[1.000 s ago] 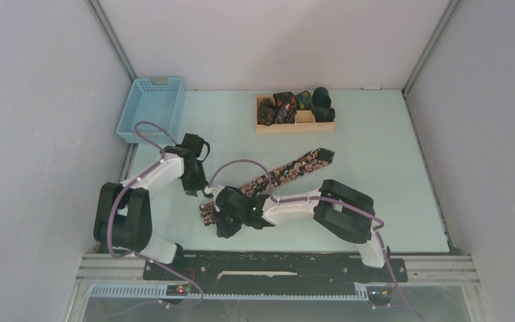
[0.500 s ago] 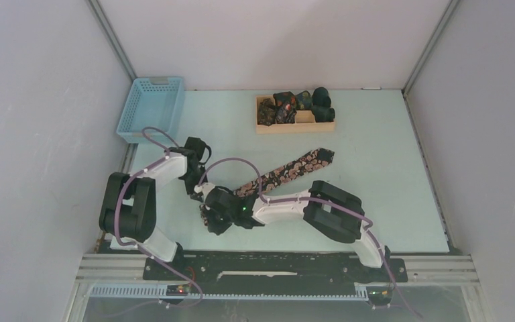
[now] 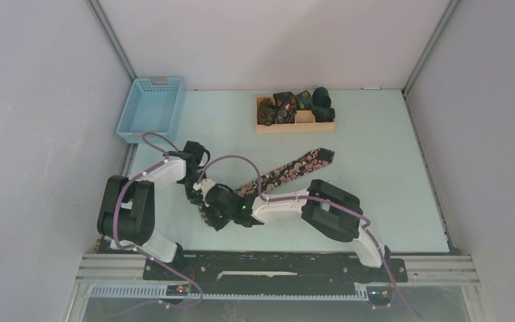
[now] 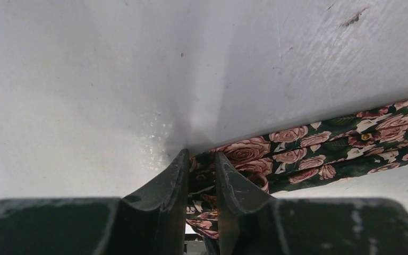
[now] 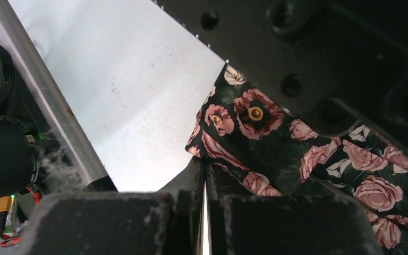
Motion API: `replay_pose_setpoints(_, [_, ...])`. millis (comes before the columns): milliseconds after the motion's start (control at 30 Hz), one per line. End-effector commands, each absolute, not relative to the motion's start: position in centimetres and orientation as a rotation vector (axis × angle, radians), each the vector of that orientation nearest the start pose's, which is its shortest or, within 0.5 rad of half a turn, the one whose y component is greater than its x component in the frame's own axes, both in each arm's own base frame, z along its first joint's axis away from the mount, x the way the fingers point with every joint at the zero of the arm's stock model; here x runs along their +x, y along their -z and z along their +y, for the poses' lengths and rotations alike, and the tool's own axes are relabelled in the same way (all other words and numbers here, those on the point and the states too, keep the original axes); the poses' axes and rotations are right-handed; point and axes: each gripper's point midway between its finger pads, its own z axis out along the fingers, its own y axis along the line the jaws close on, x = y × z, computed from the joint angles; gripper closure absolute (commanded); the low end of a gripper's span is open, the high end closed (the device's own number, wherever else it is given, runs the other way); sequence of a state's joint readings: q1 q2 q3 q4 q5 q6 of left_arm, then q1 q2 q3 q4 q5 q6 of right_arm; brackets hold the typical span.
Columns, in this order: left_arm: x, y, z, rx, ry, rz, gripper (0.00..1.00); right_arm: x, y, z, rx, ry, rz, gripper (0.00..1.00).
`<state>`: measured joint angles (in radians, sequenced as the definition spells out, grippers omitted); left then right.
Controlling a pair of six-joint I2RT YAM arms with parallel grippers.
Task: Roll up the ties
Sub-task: Roll the tie at the center of the board.
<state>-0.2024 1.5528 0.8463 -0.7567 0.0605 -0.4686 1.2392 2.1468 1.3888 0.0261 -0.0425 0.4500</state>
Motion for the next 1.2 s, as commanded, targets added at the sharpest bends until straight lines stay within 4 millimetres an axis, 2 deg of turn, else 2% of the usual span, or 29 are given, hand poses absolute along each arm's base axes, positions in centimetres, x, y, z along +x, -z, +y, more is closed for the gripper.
replay_pose_setpoints(0, [21.0,-1.4,-8.2,-0.350,0.221,3.063,0.73,17.7,1.2,50.9,-0.990,-0.702,2.263,1.00])
replay_pose_setpoints(333, [20.5,-1.9,-9.0,-0.319,0.295,3.093,0.73,18.6,1.7,51.4,-1.011,-0.722,2.223,1.00])
replay_pose_setpoints(533, [20.7,-2.0,-9.2,-0.314,0.312,3.093,0.73,19.1,0.2,50.8,-0.997,-0.706,2.183,1.00])
replay_pose_setpoints(767, [21.0,-2.3,-9.1,-0.295,0.295,3.079,0.73,19.6,0.2,50.8,-1.010,-0.725,2.189,1.00])
replay_pose_setpoints(900, [22.3,-2.9,-8.8,-0.324,0.255,3.021,0.71,18.7,-1.2,50.4,-1.044,-0.737,2.162,1.00])
replay_pose_setpoints(1167, [25.3,-6.0,-7.1,-0.364,0.141,2.879,0.60,14.5,-5.0,50.0,-1.164,-0.874,2.069,1.00])
